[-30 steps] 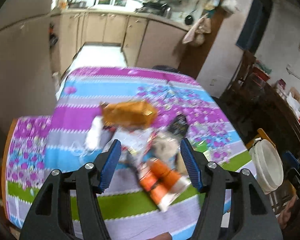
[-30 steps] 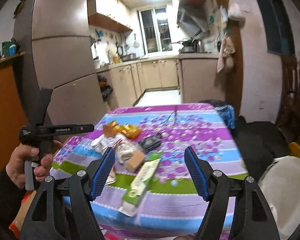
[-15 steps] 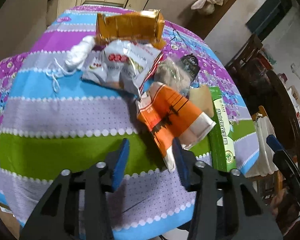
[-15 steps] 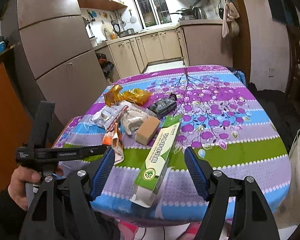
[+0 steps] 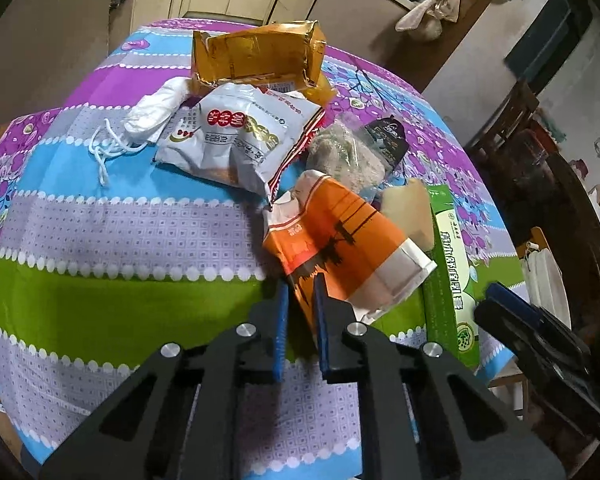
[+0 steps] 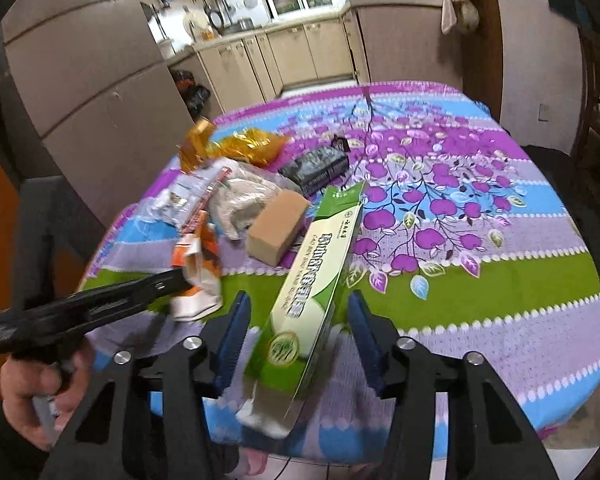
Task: Collect trash
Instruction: 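Grasp the orange-white packet with the left tool while the right tool grasps the green tube box, then carry the orange packet and green box with both tools over the bucket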
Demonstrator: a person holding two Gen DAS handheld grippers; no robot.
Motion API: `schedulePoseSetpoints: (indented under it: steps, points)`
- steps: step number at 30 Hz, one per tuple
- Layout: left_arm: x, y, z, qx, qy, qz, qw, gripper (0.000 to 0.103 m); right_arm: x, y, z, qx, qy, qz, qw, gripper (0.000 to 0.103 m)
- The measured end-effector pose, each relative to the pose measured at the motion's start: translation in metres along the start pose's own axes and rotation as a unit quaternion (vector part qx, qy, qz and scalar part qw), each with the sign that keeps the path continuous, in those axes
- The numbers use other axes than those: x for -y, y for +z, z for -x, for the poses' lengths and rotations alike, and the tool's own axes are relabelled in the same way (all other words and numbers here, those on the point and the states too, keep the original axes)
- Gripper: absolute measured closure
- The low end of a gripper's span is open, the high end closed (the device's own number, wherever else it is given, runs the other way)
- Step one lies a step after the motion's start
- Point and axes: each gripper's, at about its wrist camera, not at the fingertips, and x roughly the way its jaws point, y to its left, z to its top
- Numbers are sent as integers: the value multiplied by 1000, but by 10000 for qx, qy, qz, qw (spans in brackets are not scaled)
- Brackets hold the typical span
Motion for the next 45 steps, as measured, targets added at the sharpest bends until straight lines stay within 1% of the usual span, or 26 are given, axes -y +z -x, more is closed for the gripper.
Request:
schedulePoseSetpoints:
  steps: [6,9,11,13,15,20,27,29,32,38,41,45]
  points:
    - [-7,-1,10,50,-38,-16,10000,98,-2,14,-26,-297,-198,19,9994,57]
    - [-8,1,11,49,-3,-61,10000,98,-3,16,-36,-428,-248,6,9988,59]
    - [-7,1,7,7,9,-78,10000,98,-5,16,-38,-409,-319,-15,9987,61]
    - [-7,2,5,-5,-16,-105,9999,98,-4,15,-37,-354,-309,-78,9989,65]
    - [-6,3,4,-13,-38,-142,9999,98,-2,14,-34,-267,-281,-145,9991,66]
    - [-5,-1,9,124,-92,-151,9998,100,-1,9,-9,196,-259,-308,9990,67]
    - [-1,-6,44,592,-158,-292,9977,100,-13,3,35,871,-438,-153,9951,67]
    - [3,-7,58,830,-43,-366,9959,100,-18,1,49,1089,-503,-100,9927,67]
    - [15,-5,79,1246,151,-545,9906,100,-23,1,67,1374,-574,-41,9888,67]
    - [46,1,108,1807,268,-907,9790,100,-31,0,120,2028,-863,150,9753,67]
    - [63,3,117,1975,217,-1104,9738,100,-30,-2,150,2340,-1081,234,9659,67]
    - [94,4,127,2183,106,-1420,9654,100,-24,-3,181,2600,-1287,245,9567,67]
